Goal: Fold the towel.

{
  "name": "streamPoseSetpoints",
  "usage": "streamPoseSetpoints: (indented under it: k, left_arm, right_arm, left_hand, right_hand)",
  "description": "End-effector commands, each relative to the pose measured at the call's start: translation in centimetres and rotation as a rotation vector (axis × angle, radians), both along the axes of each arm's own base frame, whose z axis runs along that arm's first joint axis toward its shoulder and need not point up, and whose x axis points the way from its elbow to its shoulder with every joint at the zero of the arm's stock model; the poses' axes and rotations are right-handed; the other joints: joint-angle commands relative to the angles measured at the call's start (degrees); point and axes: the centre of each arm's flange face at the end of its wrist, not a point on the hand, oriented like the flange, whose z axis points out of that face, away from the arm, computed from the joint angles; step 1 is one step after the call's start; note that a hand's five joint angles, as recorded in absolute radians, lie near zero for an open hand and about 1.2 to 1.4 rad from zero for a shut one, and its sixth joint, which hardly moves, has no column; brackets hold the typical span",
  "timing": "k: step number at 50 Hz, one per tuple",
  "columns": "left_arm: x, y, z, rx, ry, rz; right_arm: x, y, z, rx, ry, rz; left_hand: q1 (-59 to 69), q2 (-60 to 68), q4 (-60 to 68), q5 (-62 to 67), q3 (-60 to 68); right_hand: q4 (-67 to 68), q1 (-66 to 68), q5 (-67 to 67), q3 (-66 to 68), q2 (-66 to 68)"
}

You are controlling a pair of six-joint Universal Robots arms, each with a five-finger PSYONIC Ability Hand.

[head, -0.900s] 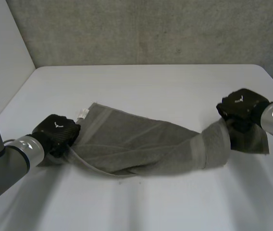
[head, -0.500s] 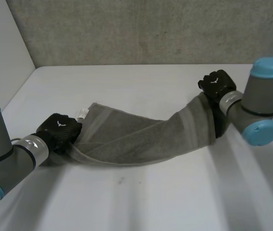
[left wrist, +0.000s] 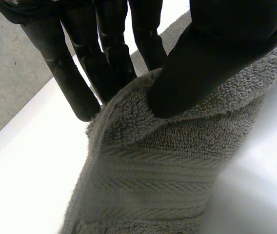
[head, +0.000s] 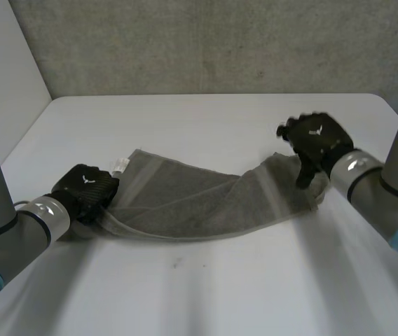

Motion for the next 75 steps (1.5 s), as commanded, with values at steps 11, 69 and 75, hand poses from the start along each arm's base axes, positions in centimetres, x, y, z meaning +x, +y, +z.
streamPoseSetpoints:
  k: [11,69,75]
  left_arm:
    - [0.0,0.2,-0.1,0.007,0.004,0.001]
    - [0.3,3.6,9.6,-0.244,0.022,0.052]
    - [1.3,5.7,13.3,-0.333,0.031,0.108]
  right_arm:
    - [-1.9,0.2,-7.7,0.193,0.028,0.005]
    - [-5.1,2.6,4.9,0.136,0.198,-0.014]
    - [-6.7,5.9,9.0,0.076,0.372,0.014]
  left_hand:
    - [13.98,10.51,10.24,11.51,10.42]
    - [13.98,10.51,10.24,11.51,10.42]
    - [13.98,10.51,10.24,11.51,10.42]
  right_hand:
    - [20.13,22.69,20.02,20.06,19.95]
    - [62.81,65.37,62.71,62.74,62.63]
    - [62.81,65.37,62.71,62.74,62.63]
